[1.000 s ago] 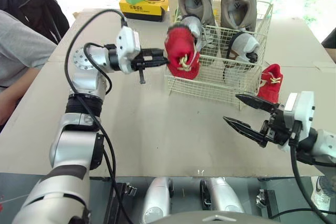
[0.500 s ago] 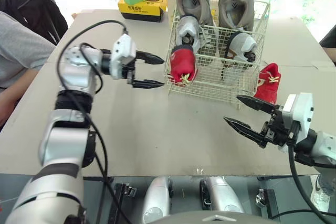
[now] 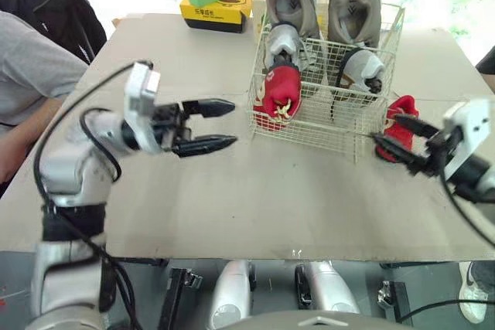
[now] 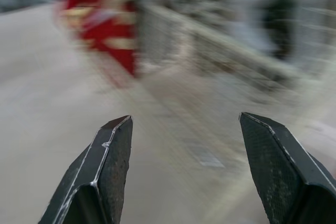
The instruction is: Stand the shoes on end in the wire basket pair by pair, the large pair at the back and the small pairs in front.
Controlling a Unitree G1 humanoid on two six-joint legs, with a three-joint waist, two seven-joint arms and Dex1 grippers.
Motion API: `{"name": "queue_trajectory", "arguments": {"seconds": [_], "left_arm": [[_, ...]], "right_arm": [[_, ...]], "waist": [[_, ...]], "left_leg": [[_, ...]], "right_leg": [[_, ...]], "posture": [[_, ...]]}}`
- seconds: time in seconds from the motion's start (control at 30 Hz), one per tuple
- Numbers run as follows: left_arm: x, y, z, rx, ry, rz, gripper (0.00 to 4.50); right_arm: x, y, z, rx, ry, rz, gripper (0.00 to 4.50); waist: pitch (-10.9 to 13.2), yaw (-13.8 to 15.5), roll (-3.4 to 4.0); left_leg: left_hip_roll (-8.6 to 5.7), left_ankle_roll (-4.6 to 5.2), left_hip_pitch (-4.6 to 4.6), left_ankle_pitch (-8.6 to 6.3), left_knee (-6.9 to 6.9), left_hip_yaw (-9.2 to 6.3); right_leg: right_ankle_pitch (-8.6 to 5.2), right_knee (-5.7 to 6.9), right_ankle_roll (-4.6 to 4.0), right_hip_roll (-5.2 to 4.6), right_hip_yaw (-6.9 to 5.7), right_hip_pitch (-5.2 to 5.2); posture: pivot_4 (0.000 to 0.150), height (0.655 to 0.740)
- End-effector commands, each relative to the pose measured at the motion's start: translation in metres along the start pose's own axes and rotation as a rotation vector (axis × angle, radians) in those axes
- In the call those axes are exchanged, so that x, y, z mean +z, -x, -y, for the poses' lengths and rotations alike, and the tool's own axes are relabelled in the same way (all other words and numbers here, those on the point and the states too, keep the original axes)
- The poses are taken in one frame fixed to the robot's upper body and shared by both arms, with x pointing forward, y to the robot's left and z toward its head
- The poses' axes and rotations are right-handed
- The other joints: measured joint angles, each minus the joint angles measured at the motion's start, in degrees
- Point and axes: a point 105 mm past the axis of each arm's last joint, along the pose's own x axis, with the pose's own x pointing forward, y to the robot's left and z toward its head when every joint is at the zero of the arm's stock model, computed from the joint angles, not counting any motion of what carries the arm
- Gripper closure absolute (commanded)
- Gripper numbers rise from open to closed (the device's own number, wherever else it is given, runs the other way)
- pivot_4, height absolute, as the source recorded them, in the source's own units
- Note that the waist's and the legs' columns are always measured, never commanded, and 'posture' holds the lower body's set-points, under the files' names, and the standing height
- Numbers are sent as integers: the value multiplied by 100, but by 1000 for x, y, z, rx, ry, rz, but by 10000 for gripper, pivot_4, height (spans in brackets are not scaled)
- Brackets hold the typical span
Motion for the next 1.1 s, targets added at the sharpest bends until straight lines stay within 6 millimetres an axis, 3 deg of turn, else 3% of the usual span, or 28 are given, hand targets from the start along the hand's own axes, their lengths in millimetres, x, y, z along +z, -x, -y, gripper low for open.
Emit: {"name": "queue_trajectory", "arguments": {"seconds": [0.03, 0.2, 0.47, 0.6, 0.83, 0.97, 1.03, 1.1], "left_arm": [[13, -28, 34, -39, 16, 89, 5979], [-2, -57, 66, -86, 60, 106, 5979], [-6, -61, 67, -73, 45, 88, 5979], [-9, -56, 69, -53, 45, 83, 5979], [-15, -52, 71, -35, 45, 79, 5578], [-19, -49, 69, -33, 47, 74, 5578], [-20, -48, 70, -36, 57, 76, 5578], [-21, -48, 69, -35, 65, 80, 5578]], "right_arm": [[8, 8, 38, -121, -8, -127, 14382], [-22, -2, 94, -305, -176, -364, 14382], [-52, -39, 128, -305, -304, -442, 14382], [-62, -43, 139, -306, -286, -492, 14382], [-70, -42, 141, -272, -274, -524, 44684], [-54, -32, 148, -313, -247, -428, 44684], [-35, -18, 151, -357, -237, -332, 44684], [-8, 3, 148, -412, -120, -202, 44684]], "waist": [[1, -3, 2], [-1, -53, 4], [5, -41, 15], [5, -38, 16], [4, -11, 17], [4, 7, 17], [5, 22, 20], [7, 66, 31]], "left_leg": [[-1, 0, 5, 0, 2, -1], [-4, 2, 43, -1, 6, 4], [-28, 3, 72, -2, -6, 13], [-32, 3, 75, -2, -25, 19], [-31, 3, 74, -2, -38, 12], [-31, 4, 75, -2, -38, 7], [-29, 4, 70, -3, -41, 2], [-27, 4, 62, -3, -43, -3]], "right_leg": [[0, 0, 0, 0, 2, 3], [-1, -8, -2, 14, 15, 41], [-2, -10, -4, 24, 29, 59], [-2, -29, -4, 22, 36, 59], [0, -61, -3, 10, 22, 74], [0, -82, -2, 7, 15, 86], [0, -85, -2, 3, 11, 86], [0, -87, -1, 1, 4, 83]], "posture": [[1500, 7400], [1500, 7400], [1500, 7400], [1500, 7400], [1500, 7400], [1500, 7400], [1500, 7400], [1500, 7400]]}}
